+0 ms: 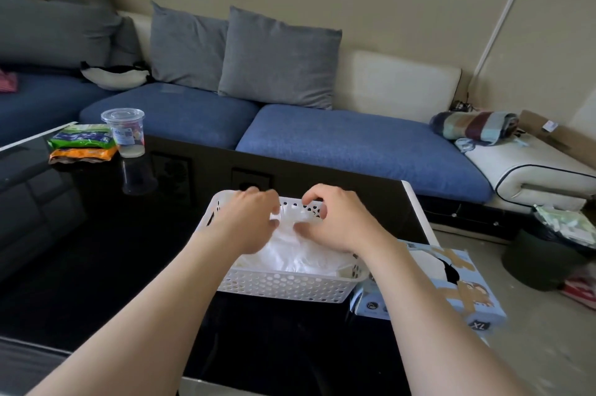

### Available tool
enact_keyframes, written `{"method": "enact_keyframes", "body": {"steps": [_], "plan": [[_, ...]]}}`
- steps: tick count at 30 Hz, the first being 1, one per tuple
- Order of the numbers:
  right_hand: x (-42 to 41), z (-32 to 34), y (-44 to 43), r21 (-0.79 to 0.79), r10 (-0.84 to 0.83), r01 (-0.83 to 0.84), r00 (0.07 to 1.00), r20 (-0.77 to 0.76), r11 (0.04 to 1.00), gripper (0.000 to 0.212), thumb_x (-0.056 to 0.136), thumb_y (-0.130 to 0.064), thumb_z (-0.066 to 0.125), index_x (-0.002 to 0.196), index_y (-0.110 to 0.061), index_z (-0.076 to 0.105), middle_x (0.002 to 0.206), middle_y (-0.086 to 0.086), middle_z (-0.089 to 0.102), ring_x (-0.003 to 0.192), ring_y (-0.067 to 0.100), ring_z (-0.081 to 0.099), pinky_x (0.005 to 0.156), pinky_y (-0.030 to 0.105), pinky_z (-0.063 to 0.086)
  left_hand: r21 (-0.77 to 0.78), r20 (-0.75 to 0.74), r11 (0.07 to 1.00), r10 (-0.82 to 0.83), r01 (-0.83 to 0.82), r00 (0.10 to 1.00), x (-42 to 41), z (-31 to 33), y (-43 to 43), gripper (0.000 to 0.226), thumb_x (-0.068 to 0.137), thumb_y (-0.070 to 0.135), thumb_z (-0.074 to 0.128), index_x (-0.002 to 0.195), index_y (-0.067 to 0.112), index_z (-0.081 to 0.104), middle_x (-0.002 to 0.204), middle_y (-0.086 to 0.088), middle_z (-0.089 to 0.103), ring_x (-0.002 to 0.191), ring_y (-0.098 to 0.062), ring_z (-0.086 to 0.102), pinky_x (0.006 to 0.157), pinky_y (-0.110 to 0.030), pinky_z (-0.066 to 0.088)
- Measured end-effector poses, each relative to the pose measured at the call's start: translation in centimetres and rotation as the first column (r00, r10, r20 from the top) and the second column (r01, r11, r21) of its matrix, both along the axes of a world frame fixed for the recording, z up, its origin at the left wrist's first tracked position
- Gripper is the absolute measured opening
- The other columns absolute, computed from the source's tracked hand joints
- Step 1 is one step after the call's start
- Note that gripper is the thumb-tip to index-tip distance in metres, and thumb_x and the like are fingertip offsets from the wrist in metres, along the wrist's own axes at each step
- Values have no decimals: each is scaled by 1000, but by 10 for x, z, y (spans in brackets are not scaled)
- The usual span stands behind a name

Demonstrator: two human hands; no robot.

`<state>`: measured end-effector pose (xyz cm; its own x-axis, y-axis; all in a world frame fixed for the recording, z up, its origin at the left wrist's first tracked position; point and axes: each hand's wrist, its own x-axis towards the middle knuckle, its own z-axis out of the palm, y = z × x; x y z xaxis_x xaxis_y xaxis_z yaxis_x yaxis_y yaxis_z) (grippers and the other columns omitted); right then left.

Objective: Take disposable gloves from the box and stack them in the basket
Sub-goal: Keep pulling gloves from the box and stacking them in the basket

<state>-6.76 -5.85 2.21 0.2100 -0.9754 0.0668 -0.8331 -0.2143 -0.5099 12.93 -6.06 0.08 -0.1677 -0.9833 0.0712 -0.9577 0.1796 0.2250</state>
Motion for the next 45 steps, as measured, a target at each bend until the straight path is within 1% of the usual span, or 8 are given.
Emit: {"method": "enact_keyframes", "body": {"steps": [3, 5, 14, 19, 24, 36, 41, 45], "plan": [[1, 3, 9, 206, 161, -134, 979, -123, 969, 74, 85, -52, 83, 149, -50, 46, 137, -8, 47, 118, 17, 57, 86, 36, 52, 368, -30, 927, -64, 71, 997, -3, -7, 2, 54, 106, 54, 46, 156, 47, 27, 160, -11, 28, 150, -39, 25, 114, -55, 34], [-1, 1, 11, 226, 167, -124, 969, -180, 966, 67, 89, -47, 81, 149, -48, 49, 137, -7, 49, 113, 16, 60, 88, 36, 55, 441, 9, 896, -60, 49, 998, -2, -11, 3, 62, 104, 62, 43, 157, 57, 11, 169, -11, 13, 156, -42, 11, 114, -62, 32], [-11, -9, 4, 10, -71, 74, 979, -193, 997, 43, 95, 3, 55, 122, -28, 68, 123, 4, 57, 89, 23, 67, 81, 41, 62, 463, 15, 886, -29, 19, 999, -5, -12, 4, 84, 95, 75, 47, 157, 61, -8, 174, -10, -2, 160, -41, -4, 120, -68, 24], [-6, -6, 5, -145, -67, 53, 993, -94, 988, 10, 102, -27, 62, 109, -27, 69, 111, -7, 65, 92, 16, 67, 81, 41, 62, 456, 27, 890, -25, 10, 999, -8, -13, 4, 87, 95, 75, 49, 156, 61, -10, 174, -12, -2, 159, -43, -5, 120, -67, 24], [3, -6, 12, -26, 20, -25, 981, -195, 999, 51, 73, -61, 82, 114, -36, 65, 111, -13, 54, 107, 14, 57, 83, 36, 52, 453, 9, 891, -32, 24, 999, -9, -10, 4, 86, 92, 79, 49, 155, 64, -7, 173, -12, 3, 158, -45, 3, 117, -61, 29], [2, -16, 1, -152, -80, 46, 970, -228, 987, 48, 94, 8, 58, 128, -25, 67, 124, 1, 60, 102, 23, 64, 83, 37, 57, 435, 39, 900, -23, 4, 999, -8, -18, -1, 91, 89, 78, 54, 155, 64, -8, 173, -11, 4, 158, -45, 4, 118, -67, 28], [0, -17, -6, -285, -73, 24, 984, -164, 958, 31, 103, -4, 56, 118, -24, 72, 117, -2, 65, 98, 15, 64, 83, 37, 58, 436, 44, 900, -25, 4, 999, -9, -16, -1, 92, 89, 79, 53, 154, 64, -9, 173, -11, 4, 158, -44, 5, 118, -66, 29], [-2, -16, -2, -110, 71, -81, 993, -92, 991, 31, 103, -9, 52, 108, -25, 78, 107, -10, 67, 83, 8, 66, 73, 29, 55, 424, 48, 906, -27, 4, 998, -9, -14, -1, 92, 89, 78, 53, 155, 63, -10, 171, -12, 10, 156, -43, 12, 116, -64, 32]]}}
